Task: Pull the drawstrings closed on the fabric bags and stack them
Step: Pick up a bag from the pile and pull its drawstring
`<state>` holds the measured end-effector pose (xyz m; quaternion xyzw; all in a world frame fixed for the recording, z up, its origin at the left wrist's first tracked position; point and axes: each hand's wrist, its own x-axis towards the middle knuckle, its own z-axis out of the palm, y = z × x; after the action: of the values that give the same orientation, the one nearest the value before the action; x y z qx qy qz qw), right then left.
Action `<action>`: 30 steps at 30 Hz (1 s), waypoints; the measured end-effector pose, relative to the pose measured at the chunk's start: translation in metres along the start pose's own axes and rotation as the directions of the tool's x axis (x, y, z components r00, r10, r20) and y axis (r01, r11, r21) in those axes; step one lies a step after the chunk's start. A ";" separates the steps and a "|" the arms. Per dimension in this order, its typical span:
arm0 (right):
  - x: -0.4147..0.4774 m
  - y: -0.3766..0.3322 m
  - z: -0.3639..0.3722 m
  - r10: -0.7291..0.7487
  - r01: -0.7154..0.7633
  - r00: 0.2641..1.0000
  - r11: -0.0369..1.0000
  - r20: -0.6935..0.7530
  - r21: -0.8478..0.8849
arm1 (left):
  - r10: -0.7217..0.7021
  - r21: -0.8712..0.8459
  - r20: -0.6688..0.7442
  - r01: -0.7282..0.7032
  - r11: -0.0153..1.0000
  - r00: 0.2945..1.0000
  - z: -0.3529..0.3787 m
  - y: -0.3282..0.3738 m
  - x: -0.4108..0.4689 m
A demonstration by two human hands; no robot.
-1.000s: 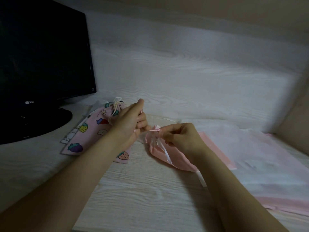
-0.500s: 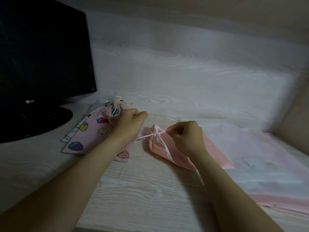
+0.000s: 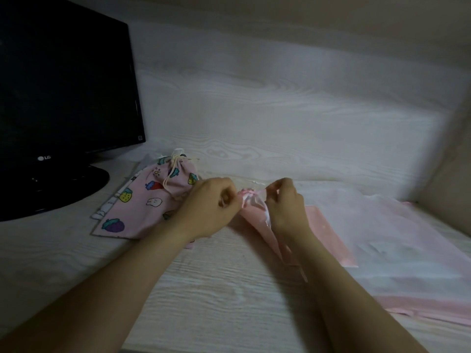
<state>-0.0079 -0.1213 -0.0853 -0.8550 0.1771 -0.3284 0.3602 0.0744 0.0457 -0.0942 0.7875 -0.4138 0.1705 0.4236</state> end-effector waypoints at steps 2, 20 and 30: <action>0.002 -0.007 -0.004 0.149 -0.146 0.989 0.958 0.006 0.246 | 0.001 0.045 0.024 -0.002 0.999 1.000 0.001 -0.002 0.001; -0.010 -0.034 -0.018 -0.440 0.451 0.890 0.888 -0.123 0.085 | -0.056 -0.116 -0.099 0.045 0.992 0.993 -0.003 -0.010 0.004; -0.013 -0.063 -0.033 -0.493 0.603 0.730 0.790 -0.473 0.108 | -0.170 -0.287 -0.333 0.072 0.955 0.928 -0.025 0.030 0.018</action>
<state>-0.0356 -0.0878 -0.0278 -0.7234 -0.0556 -0.6167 0.3054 0.0637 0.0475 -0.0530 0.7032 -0.3002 0.2247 0.6041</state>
